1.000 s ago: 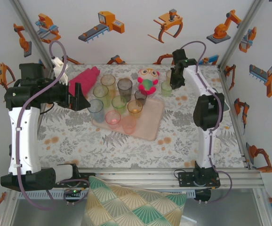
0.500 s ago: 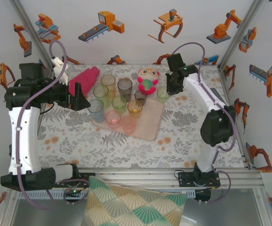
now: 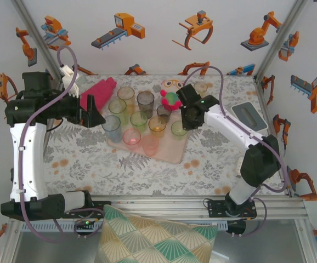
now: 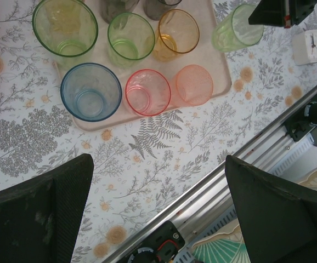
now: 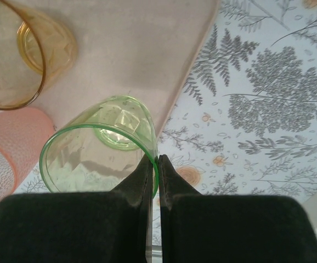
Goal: Place the glasses into the tray
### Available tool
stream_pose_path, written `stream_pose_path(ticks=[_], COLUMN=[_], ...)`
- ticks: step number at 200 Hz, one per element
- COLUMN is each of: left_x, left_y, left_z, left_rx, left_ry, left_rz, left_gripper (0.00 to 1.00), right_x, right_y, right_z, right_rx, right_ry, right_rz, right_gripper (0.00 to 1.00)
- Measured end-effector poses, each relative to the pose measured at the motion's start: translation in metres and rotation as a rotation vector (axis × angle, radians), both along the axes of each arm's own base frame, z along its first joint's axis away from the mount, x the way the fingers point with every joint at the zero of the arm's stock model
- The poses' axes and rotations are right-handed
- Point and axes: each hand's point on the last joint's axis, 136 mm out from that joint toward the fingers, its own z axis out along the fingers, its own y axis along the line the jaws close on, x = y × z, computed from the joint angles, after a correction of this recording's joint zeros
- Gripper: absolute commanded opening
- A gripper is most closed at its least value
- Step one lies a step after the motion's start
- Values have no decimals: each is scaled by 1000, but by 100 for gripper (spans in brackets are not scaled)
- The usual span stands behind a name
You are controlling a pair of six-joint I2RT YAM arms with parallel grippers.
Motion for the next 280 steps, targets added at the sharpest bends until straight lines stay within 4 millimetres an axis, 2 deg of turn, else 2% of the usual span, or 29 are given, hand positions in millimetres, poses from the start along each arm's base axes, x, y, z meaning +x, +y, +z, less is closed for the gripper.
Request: stream_pose_path(ticks=[36, 87, 147, 199, 280], left_x=[5, 4, 4, 4, 4], left_y=[-2, -4, -4, -4, -4], left_z=[13, 15, 15, 13, 13], left_rx=[-25, -34, -37, -36, -37], left_ry=[-20, -22, -22, -18, -18], left_rz=[-7, -15, -17, -17, -17], left_gripper=[97, 97, 97, 97, 97], right_x=[-15, -36, -45, -55, -60], right_y=[14, 20, 29, 26, 33], right_z=[-19, -43, -43, -57, -61], right_rx=[12, -7, 4, -11, 4], right_ry=[24, 55, 37, 58, 59], right_rz=[-3, -15, -19, -30, -37], right_gripper=[7, 6, 6, 7, 8])
